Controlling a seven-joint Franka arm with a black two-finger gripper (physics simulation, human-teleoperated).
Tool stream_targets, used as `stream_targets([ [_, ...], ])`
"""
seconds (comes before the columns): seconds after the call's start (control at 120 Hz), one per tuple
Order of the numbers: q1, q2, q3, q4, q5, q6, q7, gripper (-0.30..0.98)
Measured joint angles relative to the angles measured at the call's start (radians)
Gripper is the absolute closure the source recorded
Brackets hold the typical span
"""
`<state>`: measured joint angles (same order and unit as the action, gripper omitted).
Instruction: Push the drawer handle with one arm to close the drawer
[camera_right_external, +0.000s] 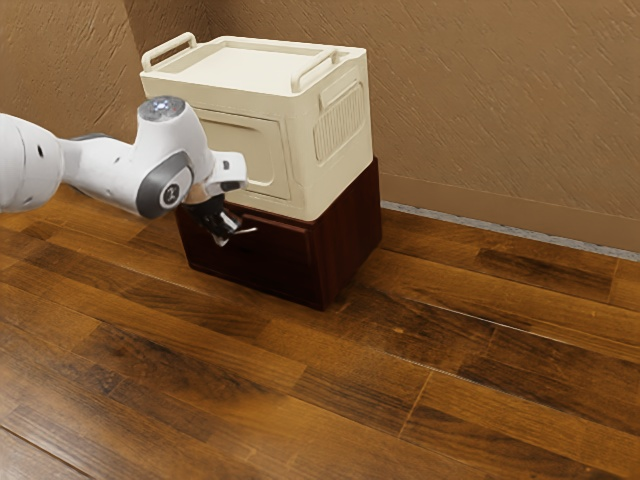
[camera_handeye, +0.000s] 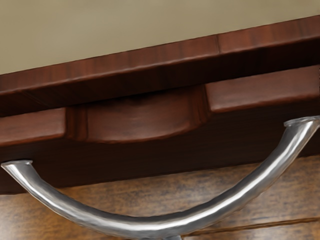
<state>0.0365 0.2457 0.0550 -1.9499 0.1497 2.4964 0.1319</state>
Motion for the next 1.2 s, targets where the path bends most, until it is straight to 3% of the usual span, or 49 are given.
stream_targets([
  [0.308,0.015,0.039,-0.003,0.049,-0.004,-0.012,0.009,0.83],
  [0.408,0.006,-0.101,-0.005,-0.122,-0.063,-0.007,0.007,0.79],
  [0.5,0.005,-0.306,-0.008,-0.3,-0.09,-0.015,-0.02,0.78],
  [0.567,0.016,-0.513,-0.052,-0.335,-0.1,-0.096,-0.065,0.63],
  [0.608,0.01,-0.6,-0.078,-0.211,-0.104,-0.19,-0.094,0.53],
  [0.675,0.007,-0.622,-0.092,0.053,-0.104,-0.39,-0.162,0.39],
  [0.758,0.006,-0.625,-0.083,0.164,-0.087,-0.588,-0.241,0.26],
  [0.95,0.005,-0.614,-0.059,0.126,-0.053,-0.805,-0.371,0.11],
  [1.2,0.005,-0.617,-0.068,0.094,-0.049,-0.9,-0.488,0.03],
])
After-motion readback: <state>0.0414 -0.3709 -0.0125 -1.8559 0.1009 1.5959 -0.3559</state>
